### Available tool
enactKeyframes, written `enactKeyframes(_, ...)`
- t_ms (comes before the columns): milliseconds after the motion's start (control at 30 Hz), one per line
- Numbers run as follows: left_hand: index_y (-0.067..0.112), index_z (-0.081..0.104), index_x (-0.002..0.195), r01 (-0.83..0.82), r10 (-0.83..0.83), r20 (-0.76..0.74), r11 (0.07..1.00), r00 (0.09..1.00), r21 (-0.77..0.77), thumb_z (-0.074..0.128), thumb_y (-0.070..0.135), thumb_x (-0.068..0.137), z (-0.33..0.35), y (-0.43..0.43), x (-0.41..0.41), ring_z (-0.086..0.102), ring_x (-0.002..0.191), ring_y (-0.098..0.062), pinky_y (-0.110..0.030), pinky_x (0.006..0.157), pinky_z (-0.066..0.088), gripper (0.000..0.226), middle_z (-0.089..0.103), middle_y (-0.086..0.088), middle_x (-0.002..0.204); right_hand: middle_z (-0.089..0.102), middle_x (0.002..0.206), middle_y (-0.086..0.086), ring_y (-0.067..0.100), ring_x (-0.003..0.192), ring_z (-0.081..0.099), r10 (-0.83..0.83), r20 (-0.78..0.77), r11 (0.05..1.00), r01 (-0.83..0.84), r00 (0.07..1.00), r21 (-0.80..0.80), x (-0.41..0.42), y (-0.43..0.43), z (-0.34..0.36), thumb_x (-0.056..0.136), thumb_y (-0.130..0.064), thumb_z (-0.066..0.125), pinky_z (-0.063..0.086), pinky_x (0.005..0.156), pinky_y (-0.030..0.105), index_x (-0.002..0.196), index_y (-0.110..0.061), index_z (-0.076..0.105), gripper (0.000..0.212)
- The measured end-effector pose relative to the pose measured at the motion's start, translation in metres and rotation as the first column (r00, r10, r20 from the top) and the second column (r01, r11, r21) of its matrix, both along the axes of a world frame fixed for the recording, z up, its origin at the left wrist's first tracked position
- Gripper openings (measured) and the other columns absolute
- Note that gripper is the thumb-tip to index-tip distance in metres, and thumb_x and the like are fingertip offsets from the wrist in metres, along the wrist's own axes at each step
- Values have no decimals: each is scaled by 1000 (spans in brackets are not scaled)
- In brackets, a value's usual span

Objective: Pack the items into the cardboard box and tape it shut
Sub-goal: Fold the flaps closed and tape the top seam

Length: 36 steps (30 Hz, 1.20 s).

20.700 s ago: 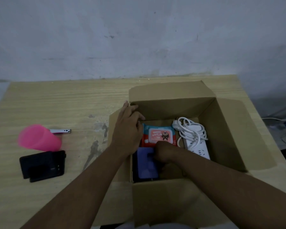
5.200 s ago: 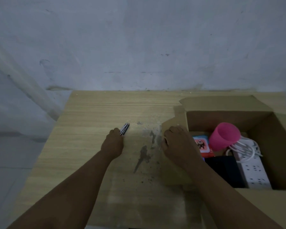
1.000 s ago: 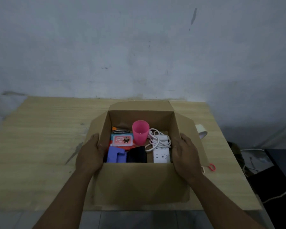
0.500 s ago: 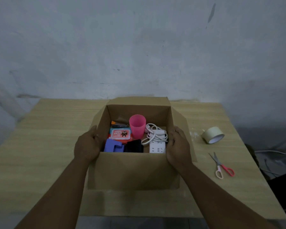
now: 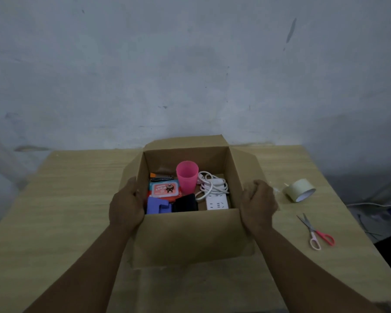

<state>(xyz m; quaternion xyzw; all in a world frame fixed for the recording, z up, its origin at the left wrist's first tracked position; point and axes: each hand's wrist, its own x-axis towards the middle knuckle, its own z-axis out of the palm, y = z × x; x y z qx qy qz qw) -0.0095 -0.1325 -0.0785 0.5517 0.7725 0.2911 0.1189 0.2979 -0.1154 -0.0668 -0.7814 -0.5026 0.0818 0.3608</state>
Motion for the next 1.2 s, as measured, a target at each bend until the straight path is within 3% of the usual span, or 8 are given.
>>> enactKeyframes(100,6,54,133,15,-14,-39,1000,999,22,46,26,100,-1,-3,1,60,107,-42,-42,82,47,40,65,-21,121,46,135,17,35,124,45,-272,-196,954,236,942,-185,6,-8,-2,75,-51,69,37,101,48,131,-11,46,72)
enactKeyframes(233,-6,51,132,60,-57,-141,998,988,17,31,34,97,-2,-16,8,49,126,-41,-48,101,41,56,54,-28,134,21,148,22,40,132,33,-520,-535,837,272,666,-474,21,-15,0,66,-57,77,34,104,50,149,-8,12,117)
enactKeyframes(333,-4,49,134,158,-144,-379,987,914,8,22,41,92,-5,-27,17,39,134,-41,-53,108,32,68,47,-27,140,34,144,21,40,125,43,-524,-701,841,167,483,-514,32,-18,-5,63,-53,81,42,99,46,145,-5,19,114)
enactKeyframes(467,5,57,130,251,-199,-524,968,828,28,30,36,93,-11,-45,38,39,136,-38,-53,112,21,56,49,-21,141,54,124,7,29,104,58,-292,-907,954,158,305,-254,36,-20,1,69,-26,80,50,95,48,137,-5,37,83)
enactKeyframes(633,13,61,92,407,-354,-554,913,753,-30,32,46,95,-12,-59,65,54,79,-25,-42,77,42,44,58,-4,83,65,97,2,25,92,62,-71,-881,968,247,467,53,34,-11,46,82,-10,64,52,72,30,114,-5,61,32)
enactKeyframes(833,17,54,83,387,-316,-571,922,757,2,47,55,88,-10,-59,67,49,70,-24,-38,66,38,39,54,-2,75,70,97,0,11,88,64,357,-673,931,-192,648,309,3,-9,73,86,-10,63,51,74,23,102,-16,68,18)
enactKeyframes(967,16,55,85,373,-296,-574,928,764,17,46,57,88,-11,-60,70,49,70,-24,-37,66,37,42,54,-2,77,60,115,-5,7,103,55,561,-399,821,-550,725,154,-19,-11,57,83,-28,70,44,84,19,115,-19,61,35)
enactKeyframes(1200,17,57,91,392,-334,-598,919,729,-37,39,62,90,-11,-59,62,52,73,-23,-36,66,36,48,57,-3,82,57,112,0,17,99,55,648,40,761,-646,760,-61,-50,-6,23,79,-36,64,45,85,29,110,-14,60,38)
